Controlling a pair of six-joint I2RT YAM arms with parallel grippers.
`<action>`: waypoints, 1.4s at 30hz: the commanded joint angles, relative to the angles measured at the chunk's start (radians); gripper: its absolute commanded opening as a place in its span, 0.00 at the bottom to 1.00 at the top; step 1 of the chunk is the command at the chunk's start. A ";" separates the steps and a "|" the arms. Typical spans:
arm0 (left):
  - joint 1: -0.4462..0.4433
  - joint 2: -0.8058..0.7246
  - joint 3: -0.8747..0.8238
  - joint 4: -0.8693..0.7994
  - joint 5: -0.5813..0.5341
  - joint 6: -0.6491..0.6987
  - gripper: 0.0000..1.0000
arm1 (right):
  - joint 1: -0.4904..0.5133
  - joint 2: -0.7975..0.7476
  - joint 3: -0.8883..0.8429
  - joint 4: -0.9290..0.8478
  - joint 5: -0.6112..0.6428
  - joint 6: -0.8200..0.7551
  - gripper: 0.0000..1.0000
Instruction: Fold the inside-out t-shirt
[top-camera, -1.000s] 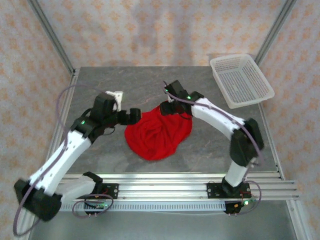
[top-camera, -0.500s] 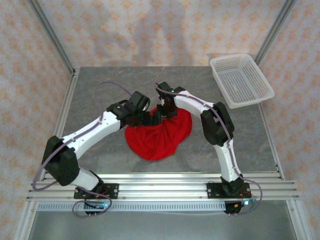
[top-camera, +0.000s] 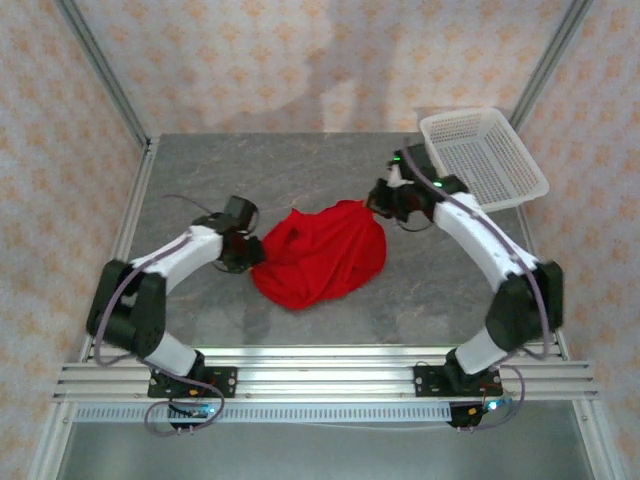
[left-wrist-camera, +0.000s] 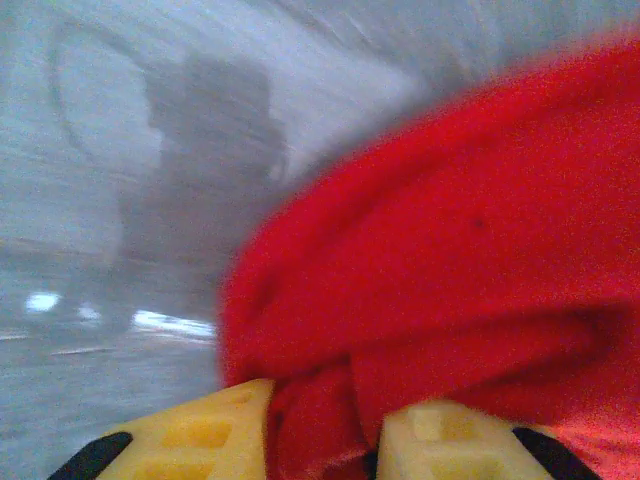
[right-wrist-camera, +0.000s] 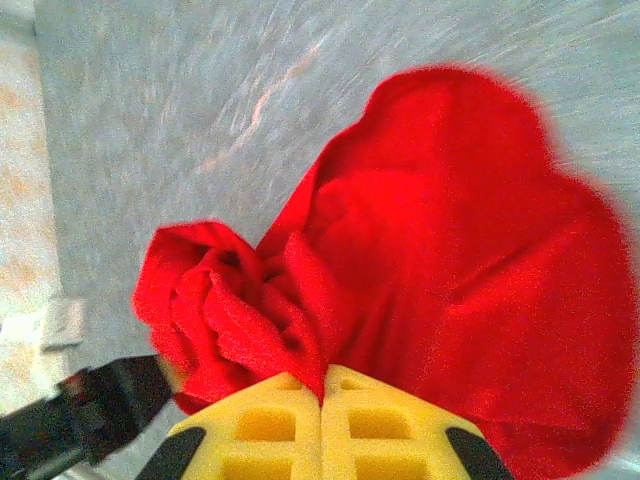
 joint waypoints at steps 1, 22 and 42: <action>0.070 -0.112 -0.023 -0.079 -0.063 0.034 0.29 | -0.070 -0.095 -0.089 0.014 0.044 0.023 0.00; -0.176 0.266 0.547 -0.149 -0.061 0.013 0.84 | -0.015 -0.196 -0.355 -0.040 -0.030 -0.052 0.00; -0.168 0.765 1.165 -0.407 -0.216 0.148 0.00 | -0.006 -0.338 -0.451 -0.149 0.184 -0.011 0.04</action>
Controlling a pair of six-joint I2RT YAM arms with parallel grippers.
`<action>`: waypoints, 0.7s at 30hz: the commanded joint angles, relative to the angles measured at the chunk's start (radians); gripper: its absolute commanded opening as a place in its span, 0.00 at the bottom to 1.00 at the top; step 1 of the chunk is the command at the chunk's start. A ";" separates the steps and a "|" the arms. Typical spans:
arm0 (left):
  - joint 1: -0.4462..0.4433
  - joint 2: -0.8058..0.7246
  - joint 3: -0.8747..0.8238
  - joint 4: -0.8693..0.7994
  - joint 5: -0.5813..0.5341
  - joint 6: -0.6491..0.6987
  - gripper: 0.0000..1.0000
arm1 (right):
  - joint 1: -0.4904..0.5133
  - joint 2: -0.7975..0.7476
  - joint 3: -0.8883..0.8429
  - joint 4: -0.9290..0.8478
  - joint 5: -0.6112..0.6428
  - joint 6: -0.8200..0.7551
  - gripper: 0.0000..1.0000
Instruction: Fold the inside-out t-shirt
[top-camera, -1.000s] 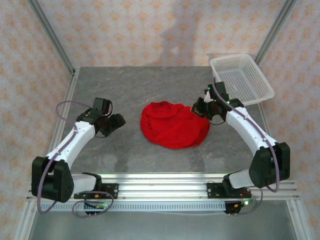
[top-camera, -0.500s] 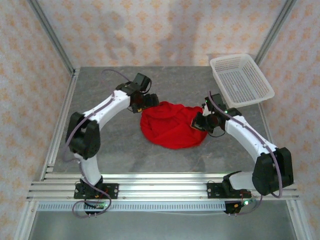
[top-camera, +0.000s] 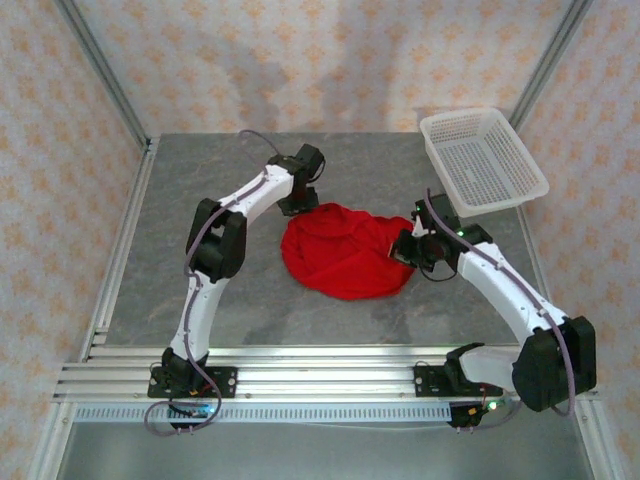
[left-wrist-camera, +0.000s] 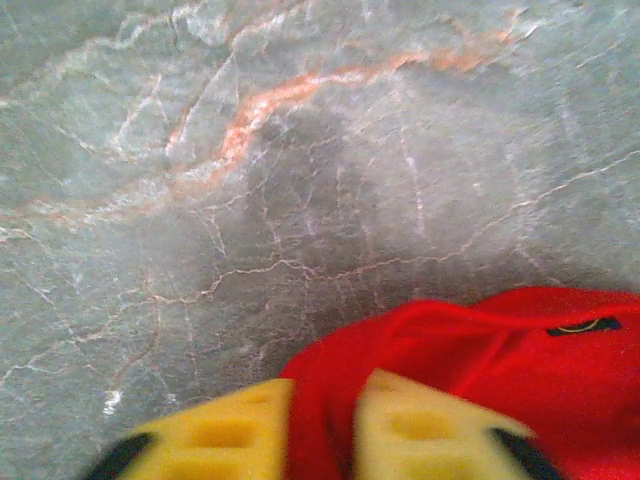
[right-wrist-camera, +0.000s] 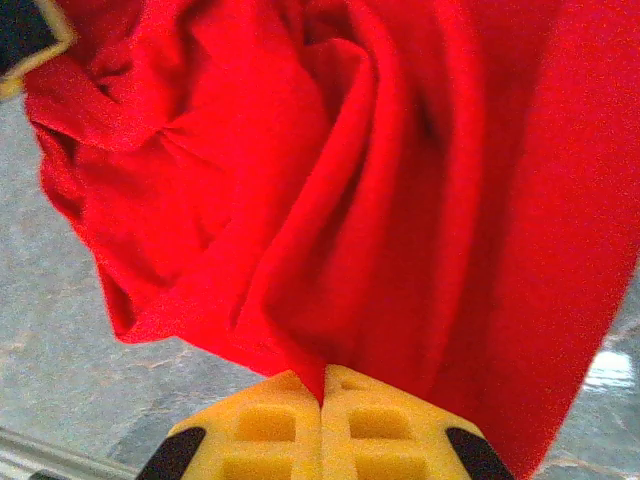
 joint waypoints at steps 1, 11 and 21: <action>0.010 -0.104 0.077 -0.088 -0.031 0.059 0.00 | 0.005 -0.068 -0.081 -0.092 0.189 0.026 0.04; 0.002 -0.483 -0.219 0.057 0.122 0.074 0.00 | 0.016 -0.133 -0.104 -0.035 0.229 -0.050 0.31; -0.025 -0.588 -0.350 0.117 0.193 0.099 0.00 | 0.166 0.267 0.348 0.179 0.149 -0.197 0.61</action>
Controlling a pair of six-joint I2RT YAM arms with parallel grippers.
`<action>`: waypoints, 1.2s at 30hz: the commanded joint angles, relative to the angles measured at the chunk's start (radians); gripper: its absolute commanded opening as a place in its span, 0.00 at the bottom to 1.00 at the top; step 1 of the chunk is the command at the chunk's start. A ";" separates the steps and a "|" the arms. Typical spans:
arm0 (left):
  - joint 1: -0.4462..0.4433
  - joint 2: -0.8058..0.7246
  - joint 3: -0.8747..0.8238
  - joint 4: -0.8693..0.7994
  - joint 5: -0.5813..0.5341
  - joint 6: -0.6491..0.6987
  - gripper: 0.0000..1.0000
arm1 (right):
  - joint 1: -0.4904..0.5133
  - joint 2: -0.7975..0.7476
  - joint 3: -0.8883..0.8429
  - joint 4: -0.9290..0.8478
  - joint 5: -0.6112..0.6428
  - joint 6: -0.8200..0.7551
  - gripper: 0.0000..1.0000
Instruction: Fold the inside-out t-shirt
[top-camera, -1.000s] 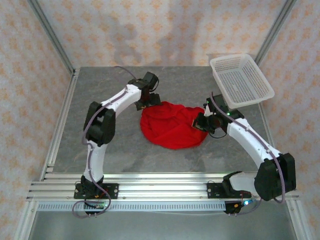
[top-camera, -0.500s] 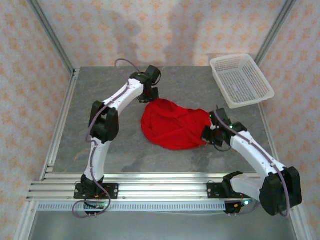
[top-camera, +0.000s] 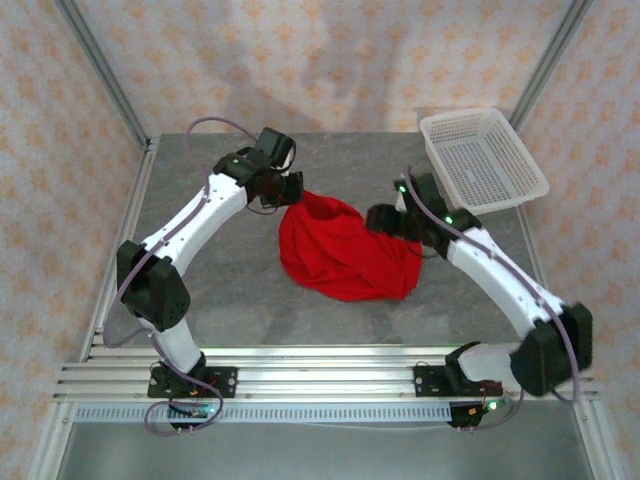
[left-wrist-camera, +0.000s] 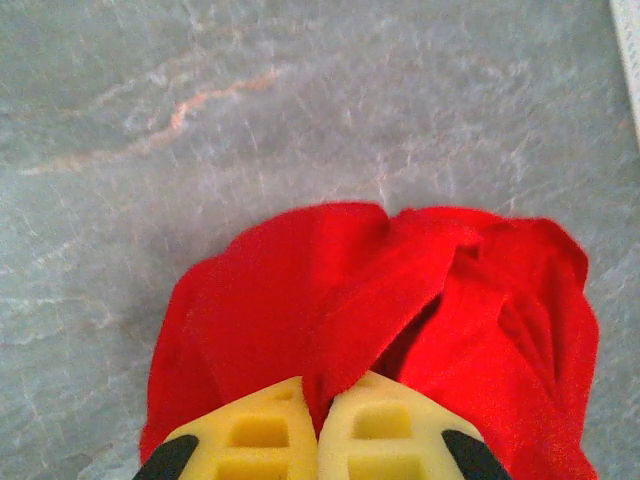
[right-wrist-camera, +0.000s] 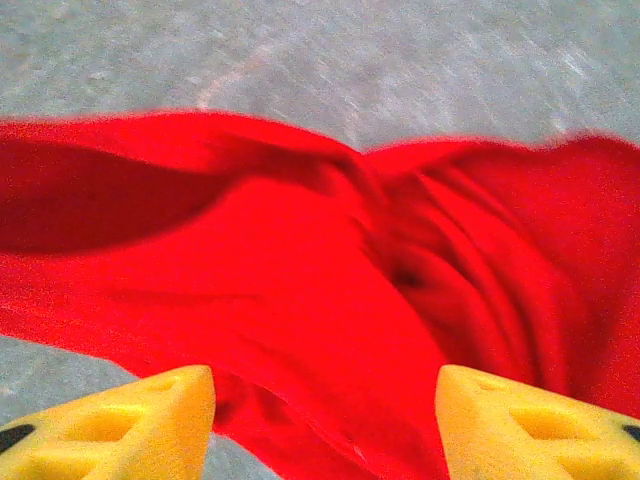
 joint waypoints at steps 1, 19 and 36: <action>-0.015 -0.016 -0.001 0.023 0.019 0.024 0.00 | 0.050 0.208 0.182 0.022 -0.020 -0.107 0.62; -0.014 -0.015 0.032 -0.038 -0.017 0.061 0.00 | 0.134 0.676 0.521 -0.072 0.619 -0.168 0.70; 0.003 -0.020 0.031 -0.048 -0.037 0.060 0.00 | -0.112 0.535 0.400 -0.192 -0.200 -0.070 0.12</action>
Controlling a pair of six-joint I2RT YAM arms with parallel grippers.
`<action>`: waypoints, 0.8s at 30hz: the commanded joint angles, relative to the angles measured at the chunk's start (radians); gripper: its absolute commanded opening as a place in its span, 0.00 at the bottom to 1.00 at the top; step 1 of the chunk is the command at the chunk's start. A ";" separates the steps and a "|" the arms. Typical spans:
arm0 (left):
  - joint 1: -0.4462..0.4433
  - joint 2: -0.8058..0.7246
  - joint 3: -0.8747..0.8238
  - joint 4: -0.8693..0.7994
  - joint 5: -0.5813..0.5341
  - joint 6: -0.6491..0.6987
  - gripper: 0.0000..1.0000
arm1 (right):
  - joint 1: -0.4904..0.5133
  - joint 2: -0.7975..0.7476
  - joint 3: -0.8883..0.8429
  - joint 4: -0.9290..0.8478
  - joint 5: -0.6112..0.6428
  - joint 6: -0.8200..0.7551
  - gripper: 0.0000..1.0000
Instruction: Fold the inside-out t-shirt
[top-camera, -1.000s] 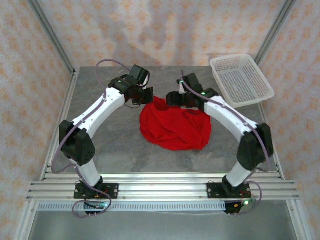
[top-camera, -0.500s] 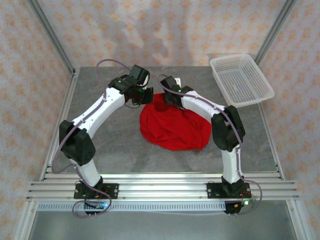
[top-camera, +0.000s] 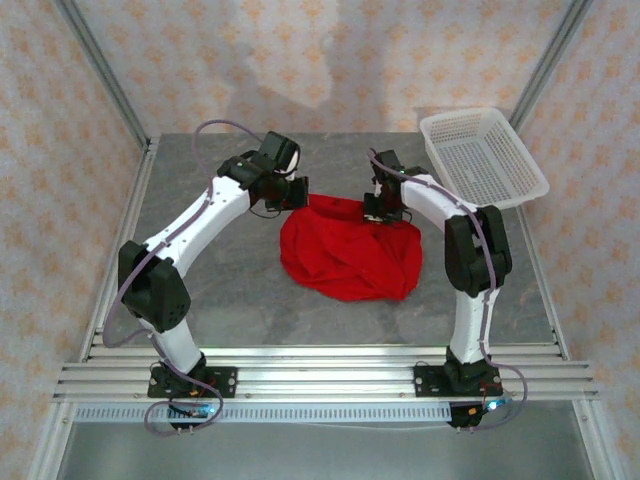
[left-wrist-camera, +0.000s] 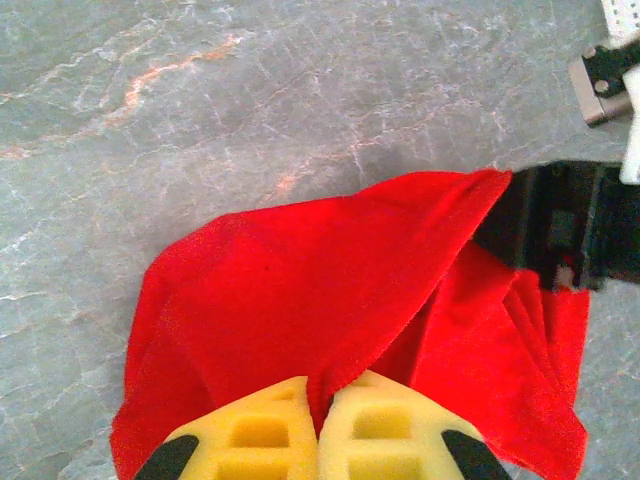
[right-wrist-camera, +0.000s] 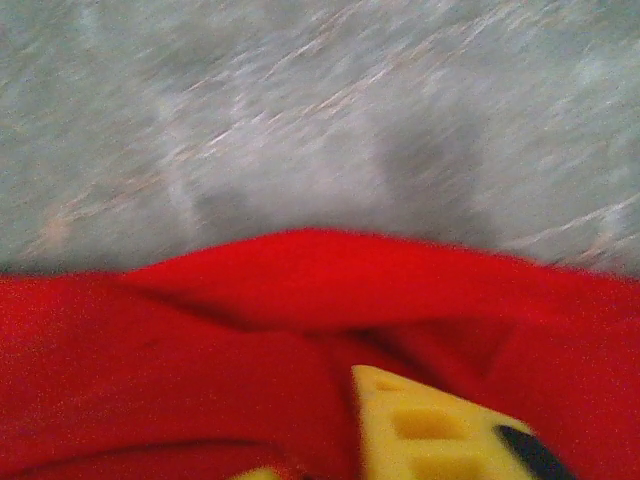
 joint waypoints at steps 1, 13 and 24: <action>0.025 -0.018 0.050 -0.064 -0.077 0.026 0.00 | -0.004 -0.124 0.033 -0.050 -0.140 0.041 0.09; 0.238 -0.193 0.064 -0.103 -0.087 0.068 0.00 | -0.005 -0.476 0.066 0.024 -0.329 0.051 0.00; 0.288 -0.348 -0.226 -0.016 -0.197 -0.158 0.63 | 0.300 -0.484 -0.056 0.155 -0.200 0.046 0.03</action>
